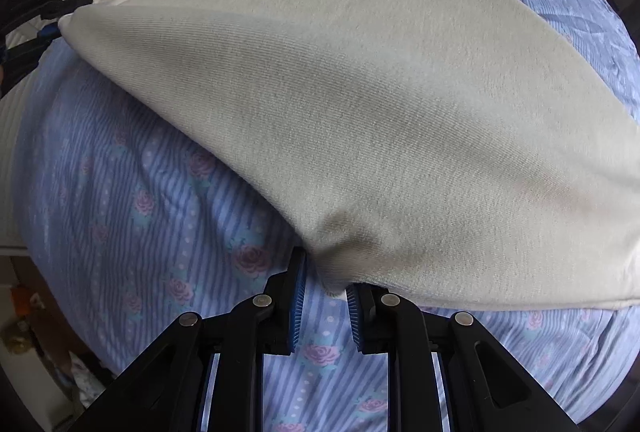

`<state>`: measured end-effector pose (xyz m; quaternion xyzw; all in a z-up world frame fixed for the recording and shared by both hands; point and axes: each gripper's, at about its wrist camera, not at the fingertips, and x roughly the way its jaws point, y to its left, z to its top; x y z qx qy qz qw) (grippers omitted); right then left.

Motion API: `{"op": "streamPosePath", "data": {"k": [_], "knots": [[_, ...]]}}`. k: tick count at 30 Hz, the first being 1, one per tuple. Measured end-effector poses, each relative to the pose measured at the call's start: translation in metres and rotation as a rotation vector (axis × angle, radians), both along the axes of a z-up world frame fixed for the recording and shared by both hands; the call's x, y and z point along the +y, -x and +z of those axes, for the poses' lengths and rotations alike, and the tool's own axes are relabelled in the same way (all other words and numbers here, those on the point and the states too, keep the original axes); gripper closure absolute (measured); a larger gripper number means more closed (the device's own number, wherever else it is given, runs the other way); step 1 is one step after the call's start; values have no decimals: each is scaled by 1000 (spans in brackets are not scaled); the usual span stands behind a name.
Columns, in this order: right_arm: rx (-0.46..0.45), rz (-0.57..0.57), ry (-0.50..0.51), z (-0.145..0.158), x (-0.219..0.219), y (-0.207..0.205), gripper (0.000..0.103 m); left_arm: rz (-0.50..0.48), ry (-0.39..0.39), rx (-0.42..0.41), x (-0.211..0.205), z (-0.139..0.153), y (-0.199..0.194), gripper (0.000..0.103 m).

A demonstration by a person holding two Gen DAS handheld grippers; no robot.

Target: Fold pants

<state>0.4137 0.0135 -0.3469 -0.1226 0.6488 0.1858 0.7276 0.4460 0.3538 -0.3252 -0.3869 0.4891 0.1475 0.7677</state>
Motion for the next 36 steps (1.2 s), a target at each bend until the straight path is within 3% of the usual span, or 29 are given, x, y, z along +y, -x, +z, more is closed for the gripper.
{"op": "streamPosePath", "data": {"k": [3,6,7,9,10,15,20,25,31,36], "knots": [[22,-24,12,-10,2,-2,82,-33,-7,41,1,-18,-1,83],[10,-7,35,-14,8,2,79,-86,-94,87,-3,-9,-3,59],[4,9,51,-13,10,5,76,-110,-163,108,-5,1,-2,52],[12,11,75,-10,9,11,63,-154,-344,126,-10,31,1,51],[24,2,69,-7,7,16,56,-194,-399,111,-15,46,5,48],[-54,-36,37,43,-8,41,55,-422,-568,-6,-55,116,33,43],[-212,-100,-13,123,-44,54,51,-554,-553,-183,-107,181,54,35],[-358,-248,-90,199,-106,71,45,-717,-572,-322,-184,224,67,30],[-534,-420,-100,258,-189,89,45,-941,-592,-392,-286,248,68,29],[-588,-556,-102,279,-272,101,45,-1023,-577,-455,-379,261,69,27]]}}
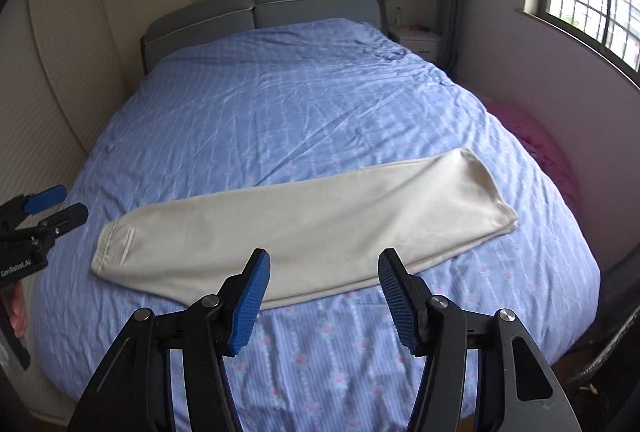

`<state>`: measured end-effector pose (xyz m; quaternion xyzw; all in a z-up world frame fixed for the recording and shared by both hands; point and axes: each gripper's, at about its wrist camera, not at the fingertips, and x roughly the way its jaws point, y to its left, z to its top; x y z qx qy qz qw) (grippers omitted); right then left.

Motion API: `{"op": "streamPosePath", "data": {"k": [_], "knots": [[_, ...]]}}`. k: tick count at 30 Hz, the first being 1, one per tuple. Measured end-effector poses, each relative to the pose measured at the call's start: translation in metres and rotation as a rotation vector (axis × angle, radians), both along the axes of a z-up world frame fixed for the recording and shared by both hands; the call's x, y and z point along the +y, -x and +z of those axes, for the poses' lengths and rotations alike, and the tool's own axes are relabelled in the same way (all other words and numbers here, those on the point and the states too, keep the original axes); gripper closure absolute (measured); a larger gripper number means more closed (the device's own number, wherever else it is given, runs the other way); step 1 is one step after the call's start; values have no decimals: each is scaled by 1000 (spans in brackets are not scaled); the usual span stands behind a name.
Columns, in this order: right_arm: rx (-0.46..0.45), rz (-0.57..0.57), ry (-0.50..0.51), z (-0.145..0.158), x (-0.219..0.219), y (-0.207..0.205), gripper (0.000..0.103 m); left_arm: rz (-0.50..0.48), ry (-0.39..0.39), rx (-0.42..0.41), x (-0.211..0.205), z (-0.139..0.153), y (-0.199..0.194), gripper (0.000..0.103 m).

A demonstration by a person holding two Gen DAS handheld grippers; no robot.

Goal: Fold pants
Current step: 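Straighten the folded trousers on the bed and release both grippers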

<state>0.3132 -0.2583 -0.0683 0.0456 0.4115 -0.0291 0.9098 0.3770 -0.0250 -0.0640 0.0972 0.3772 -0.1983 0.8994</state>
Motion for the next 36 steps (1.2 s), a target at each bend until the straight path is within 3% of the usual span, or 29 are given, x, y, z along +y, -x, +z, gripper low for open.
{"op": "streamPosePath", "data": {"k": [4,9,13,17,25,30,36], "knots": [[-34,-56,3,6,-68,7,45,4,26,-18,-77,9,-4,18],[-37,-49,-64,6,-162,2,45,45,54,-1,-166,12,-14,14],[-14,-59,-123,-6,-231,-8,45,90,7,5,-222,8,-31,14],[-22,-128,-165,-21,-284,-19,45,71,-40,2,-264,3,-46,12],[51,-249,-244,-76,-351,-57,47,-22,-119,70,-337,-40,-89,12],[118,-269,-298,-111,-374,-87,47,-40,-134,165,-376,-80,-111,12],[222,-311,-359,-166,-401,-128,57,-40,-176,260,-402,-124,-125,12]]}}
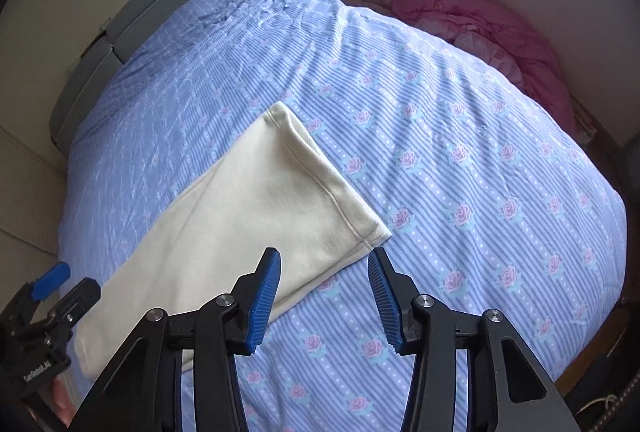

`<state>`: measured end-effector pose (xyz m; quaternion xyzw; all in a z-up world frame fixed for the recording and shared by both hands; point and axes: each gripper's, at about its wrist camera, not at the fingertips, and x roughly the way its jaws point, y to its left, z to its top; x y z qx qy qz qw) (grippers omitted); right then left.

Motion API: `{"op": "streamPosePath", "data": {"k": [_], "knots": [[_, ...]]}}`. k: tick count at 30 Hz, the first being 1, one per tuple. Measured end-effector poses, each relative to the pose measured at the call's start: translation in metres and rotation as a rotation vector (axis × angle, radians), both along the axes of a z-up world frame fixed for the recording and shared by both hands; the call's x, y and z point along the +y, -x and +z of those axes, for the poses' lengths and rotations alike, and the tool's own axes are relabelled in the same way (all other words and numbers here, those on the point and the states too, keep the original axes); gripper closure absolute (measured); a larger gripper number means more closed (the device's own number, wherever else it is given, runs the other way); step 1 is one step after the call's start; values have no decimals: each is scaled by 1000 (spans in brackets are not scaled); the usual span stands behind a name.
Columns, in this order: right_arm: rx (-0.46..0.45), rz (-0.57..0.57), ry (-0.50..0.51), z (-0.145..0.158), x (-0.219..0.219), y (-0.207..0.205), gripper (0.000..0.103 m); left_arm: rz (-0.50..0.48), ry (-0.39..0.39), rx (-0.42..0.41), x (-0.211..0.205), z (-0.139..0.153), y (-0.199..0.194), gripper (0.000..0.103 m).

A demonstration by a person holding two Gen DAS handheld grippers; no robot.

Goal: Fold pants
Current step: 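Straighten the folded trousers on the bed and release both grippers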

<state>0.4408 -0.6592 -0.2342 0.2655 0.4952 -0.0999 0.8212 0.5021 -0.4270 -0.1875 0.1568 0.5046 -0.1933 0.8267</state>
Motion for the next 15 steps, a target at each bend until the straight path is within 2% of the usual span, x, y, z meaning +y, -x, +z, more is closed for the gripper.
{"op": "streamPosePath", "data": {"k": [7,10,12,15], "knots": [[134,-15,-25,-61,-20,-40,65,24,-18,87,-7,-32,-10,12],[170,-12,-34,-77,-23,-51,66,30,-33,100,-5,-36,-12,12],[231,-5,-27,-89,-23,-58,66,45,-37,109,-2,-38,-15,12],[269,-48,-70,-102,-28,-58,66,66,-22,119,3,-36,-19,12]]}}
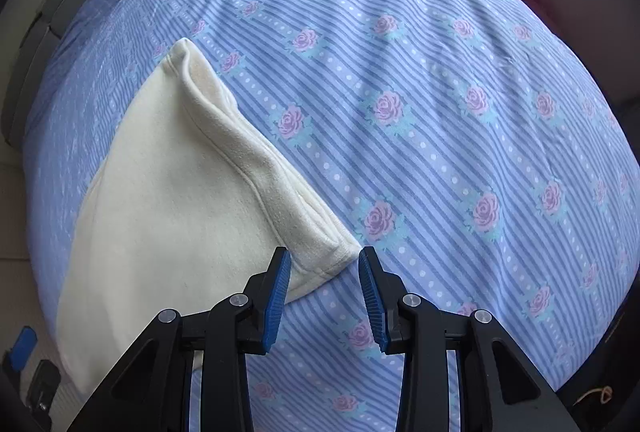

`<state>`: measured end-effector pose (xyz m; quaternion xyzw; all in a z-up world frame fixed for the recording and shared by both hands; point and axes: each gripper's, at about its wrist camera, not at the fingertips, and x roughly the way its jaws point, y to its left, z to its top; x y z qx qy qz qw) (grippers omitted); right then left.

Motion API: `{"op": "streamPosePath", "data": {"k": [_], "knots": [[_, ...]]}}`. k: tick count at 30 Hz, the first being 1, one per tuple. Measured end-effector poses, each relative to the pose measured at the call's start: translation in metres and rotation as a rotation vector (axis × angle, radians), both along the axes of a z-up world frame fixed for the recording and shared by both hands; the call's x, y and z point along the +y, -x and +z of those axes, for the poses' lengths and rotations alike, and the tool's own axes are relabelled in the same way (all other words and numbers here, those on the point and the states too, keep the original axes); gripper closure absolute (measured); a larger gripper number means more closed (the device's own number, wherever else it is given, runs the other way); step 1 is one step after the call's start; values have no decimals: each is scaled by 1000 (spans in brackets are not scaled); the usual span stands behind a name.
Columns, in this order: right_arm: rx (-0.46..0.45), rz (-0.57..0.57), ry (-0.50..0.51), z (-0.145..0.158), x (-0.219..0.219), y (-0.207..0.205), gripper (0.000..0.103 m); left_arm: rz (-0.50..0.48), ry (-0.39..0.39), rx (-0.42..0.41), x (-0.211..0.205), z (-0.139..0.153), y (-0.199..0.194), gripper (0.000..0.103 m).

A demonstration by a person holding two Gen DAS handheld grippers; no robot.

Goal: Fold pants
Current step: 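Straighten the folded trousers on the bed and release both grippers, then grasp the hem end of the cream trouser strip with the right gripper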

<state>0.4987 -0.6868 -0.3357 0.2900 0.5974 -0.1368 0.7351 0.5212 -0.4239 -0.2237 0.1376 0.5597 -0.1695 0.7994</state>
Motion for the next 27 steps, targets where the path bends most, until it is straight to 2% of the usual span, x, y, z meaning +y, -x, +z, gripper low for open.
{"op": "streamPosePath", "data": {"k": [2,5,6,7,8,10,13,18,19,21,22,23,27], "knots": [[-16,-24,-30,-3,-2,2,66,13,6,4,2,1,-2,12],[-30,-16,-18,-5,-1,-2,67,16,5,4,2,1,-4,12],[-36,-5,-9,-4,0,-5,73,13,5,4,2,0,-4,12],[-33,21,10,-3,2,-8,89,10,5,5,1,0,-4,12],[-24,45,37,0,4,-11,94,5,7,5,1,1,-4,12],[-62,45,58,17,3,-12,96,0,15,2,0,3,-2,12],[-108,36,153,42,-1,-6,96,-1,23,0,1,6,-2,12],[-43,50,113,8,-9,-9,96,2,-3,-18,4,7,-5,12],[-42,43,110,6,-10,-8,93,2,-6,-20,6,7,-5,12],[-52,-12,124,12,-18,1,77,3,-7,-23,9,8,-7,12],[-57,-45,148,17,-23,11,58,4,-10,-22,11,7,-8,12],[-76,-75,159,24,-28,20,51,4,-11,-23,12,7,-8,12],[-144,-92,89,34,-26,41,51,-11,-31,-33,14,5,-14,12]]}}
